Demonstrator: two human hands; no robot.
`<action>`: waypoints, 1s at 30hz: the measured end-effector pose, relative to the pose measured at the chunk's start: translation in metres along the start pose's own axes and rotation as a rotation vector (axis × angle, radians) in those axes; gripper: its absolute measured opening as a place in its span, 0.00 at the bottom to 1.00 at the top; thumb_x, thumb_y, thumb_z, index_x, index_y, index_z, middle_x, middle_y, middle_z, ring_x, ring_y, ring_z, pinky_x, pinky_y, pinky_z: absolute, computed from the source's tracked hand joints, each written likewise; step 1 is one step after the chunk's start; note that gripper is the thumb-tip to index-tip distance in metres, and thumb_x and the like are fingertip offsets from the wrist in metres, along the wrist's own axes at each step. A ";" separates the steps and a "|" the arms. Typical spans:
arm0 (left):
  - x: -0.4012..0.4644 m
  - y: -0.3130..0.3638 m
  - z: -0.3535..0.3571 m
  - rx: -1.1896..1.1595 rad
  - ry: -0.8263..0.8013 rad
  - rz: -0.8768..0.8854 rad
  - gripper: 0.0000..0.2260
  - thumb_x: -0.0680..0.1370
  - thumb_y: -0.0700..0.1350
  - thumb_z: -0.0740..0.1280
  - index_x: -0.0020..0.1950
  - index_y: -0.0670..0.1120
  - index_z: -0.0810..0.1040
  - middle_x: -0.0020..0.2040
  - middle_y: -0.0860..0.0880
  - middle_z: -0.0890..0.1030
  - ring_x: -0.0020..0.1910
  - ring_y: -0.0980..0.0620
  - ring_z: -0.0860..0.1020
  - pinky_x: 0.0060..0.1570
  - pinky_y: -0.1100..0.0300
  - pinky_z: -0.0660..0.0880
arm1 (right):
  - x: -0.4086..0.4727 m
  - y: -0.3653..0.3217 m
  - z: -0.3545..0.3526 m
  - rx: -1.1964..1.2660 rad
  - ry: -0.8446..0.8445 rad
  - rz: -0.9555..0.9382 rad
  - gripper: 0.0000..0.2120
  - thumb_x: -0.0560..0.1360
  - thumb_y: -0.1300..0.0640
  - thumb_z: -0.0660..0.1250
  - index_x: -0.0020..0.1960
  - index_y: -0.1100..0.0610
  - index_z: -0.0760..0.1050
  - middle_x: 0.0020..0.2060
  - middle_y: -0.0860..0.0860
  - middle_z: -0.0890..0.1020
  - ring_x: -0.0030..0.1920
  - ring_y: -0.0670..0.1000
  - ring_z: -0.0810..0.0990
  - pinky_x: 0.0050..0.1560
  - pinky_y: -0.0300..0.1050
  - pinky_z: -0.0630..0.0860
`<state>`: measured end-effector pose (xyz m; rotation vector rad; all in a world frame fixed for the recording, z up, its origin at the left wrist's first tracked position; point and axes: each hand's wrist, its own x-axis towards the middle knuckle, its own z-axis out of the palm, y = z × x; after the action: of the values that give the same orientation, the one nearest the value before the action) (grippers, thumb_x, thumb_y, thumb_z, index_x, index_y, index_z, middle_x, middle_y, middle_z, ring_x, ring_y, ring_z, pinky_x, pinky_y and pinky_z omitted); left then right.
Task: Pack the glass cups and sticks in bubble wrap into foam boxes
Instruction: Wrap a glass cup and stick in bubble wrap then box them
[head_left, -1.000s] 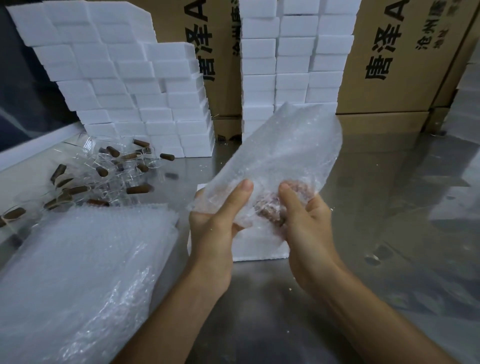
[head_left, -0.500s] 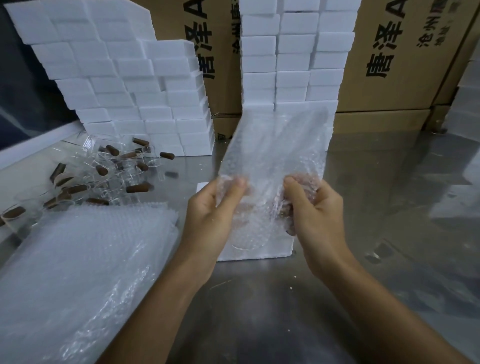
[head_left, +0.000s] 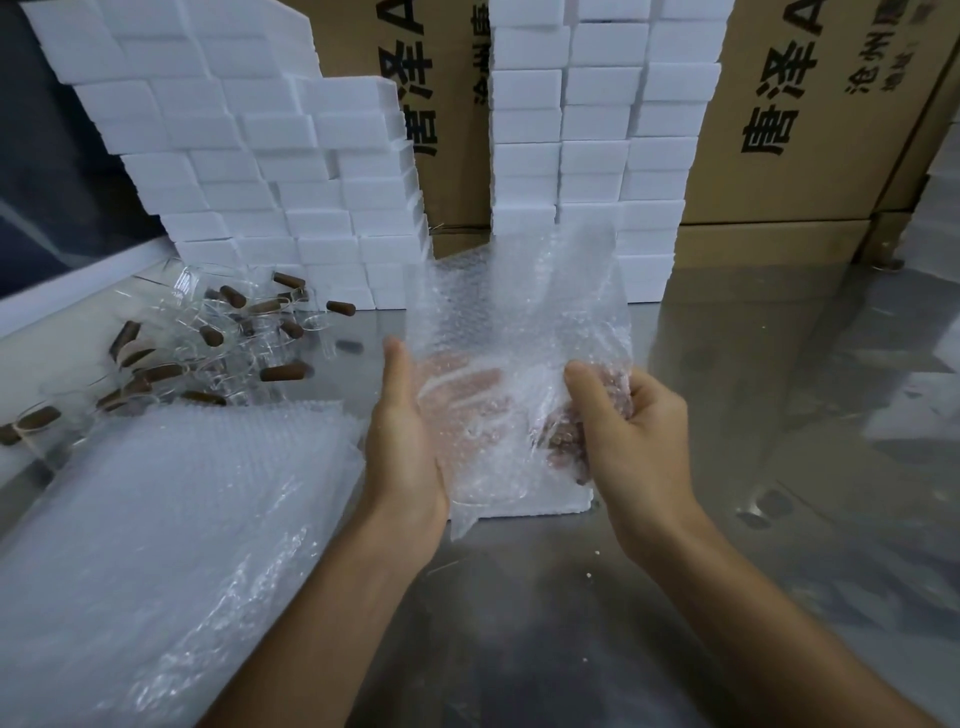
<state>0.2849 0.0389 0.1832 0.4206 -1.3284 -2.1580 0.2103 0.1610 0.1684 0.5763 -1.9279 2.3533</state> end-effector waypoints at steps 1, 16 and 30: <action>-0.001 0.000 0.002 0.008 -0.032 0.015 0.22 0.78 0.62 0.62 0.60 0.47 0.81 0.54 0.44 0.85 0.53 0.44 0.84 0.56 0.44 0.78 | 0.001 0.000 0.000 -0.009 0.013 -0.001 0.17 0.78 0.57 0.69 0.32 0.57 0.70 0.23 0.50 0.71 0.21 0.50 0.72 0.21 0.39 0.68; 0.002 0.001 -0.004 0.277 0.133 0.247 0.12 0.83 0.56 0.58 0.56 0.58 0.80 0.58 0.58 0.82 0.60 0.59 0.78 0.66 0.51 0.73 | 0.001 -0.001 -0.006 -0.291 0.070 -0.367 0.17 0.78 0.49 0.67 0.64 0.46 0.67 0.61 0.42 0.75 0.59 0.43 0.78 0.49 0.36 0.75; 0.000 0.010 -0.003 0.052 -0.007 0.107 0.14 0.82 0.58 0.59 0.58 0.55 0.80 0.51 0.52 0.86 0.51 0.51 0.85 0.47 0.49 0.83 | -0.007 0.009 0.001 -0.318 -0.293 -0.381 0.13 0.80 0.45 0.59 0.38 0.40 0.74 0.28 0.40 0.73 0.30 0.40 0.72 0.34 0.31 0.66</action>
<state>0.2889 0.0334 0.1908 0.3539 -1.3812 -2.0427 0.2145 0.1596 0.1581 1.1843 -2.0179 1.7690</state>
